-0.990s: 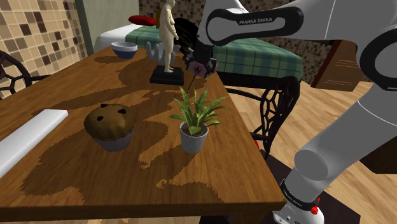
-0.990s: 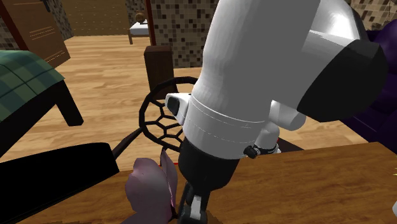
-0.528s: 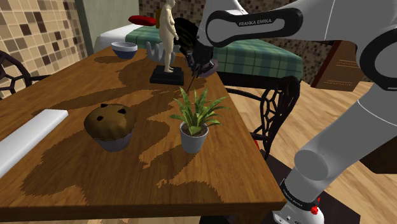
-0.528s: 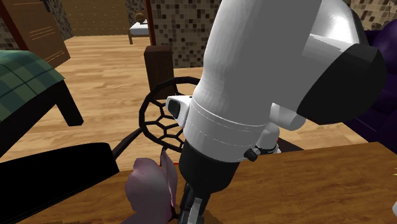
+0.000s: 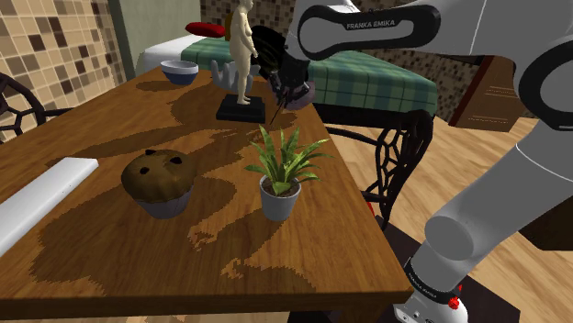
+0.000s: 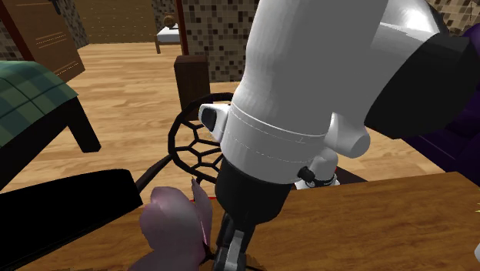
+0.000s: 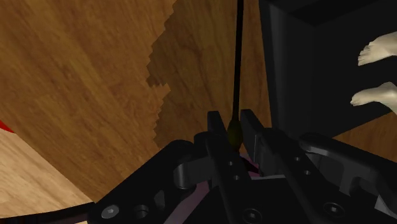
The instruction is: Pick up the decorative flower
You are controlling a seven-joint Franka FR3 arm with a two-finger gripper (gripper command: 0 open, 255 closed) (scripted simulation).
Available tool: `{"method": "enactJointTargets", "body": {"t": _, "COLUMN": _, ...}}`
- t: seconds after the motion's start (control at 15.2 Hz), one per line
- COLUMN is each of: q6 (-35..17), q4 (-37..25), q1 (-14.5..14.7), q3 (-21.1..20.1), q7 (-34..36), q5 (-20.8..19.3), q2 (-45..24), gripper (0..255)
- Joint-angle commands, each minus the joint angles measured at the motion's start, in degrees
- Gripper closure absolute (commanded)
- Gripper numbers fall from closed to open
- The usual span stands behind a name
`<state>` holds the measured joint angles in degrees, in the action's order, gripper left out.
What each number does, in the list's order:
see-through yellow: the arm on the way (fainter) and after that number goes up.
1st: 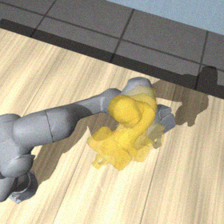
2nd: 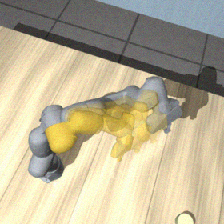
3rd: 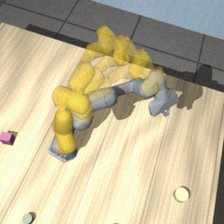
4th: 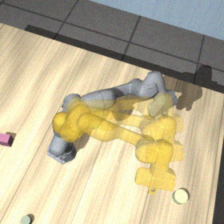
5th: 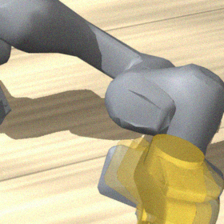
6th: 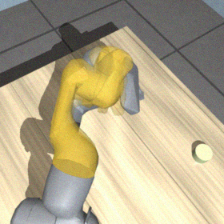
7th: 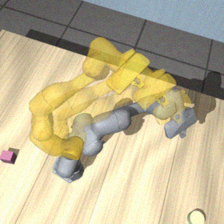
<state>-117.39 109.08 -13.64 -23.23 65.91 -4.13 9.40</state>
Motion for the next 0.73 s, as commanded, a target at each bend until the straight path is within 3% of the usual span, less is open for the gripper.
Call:
{"method": "enactJointTargets", "body": {"t": 0.0, "q6": 1.5, "q4": -1.6, "q1": 0.0, "q3": 0.0, "q7": -0.2, "q5": 0.0, "q2": 0.0, "gripper": 255}}
{"method": "enactJointTargets", "body": {"t": 0.66, "q6": 9.3, "q4": -10.6, "q1": -0.1, "q3": -0.1, "q7": -0.7, "q5": -0.3, "q2": -1.3, "gripper": 255}}
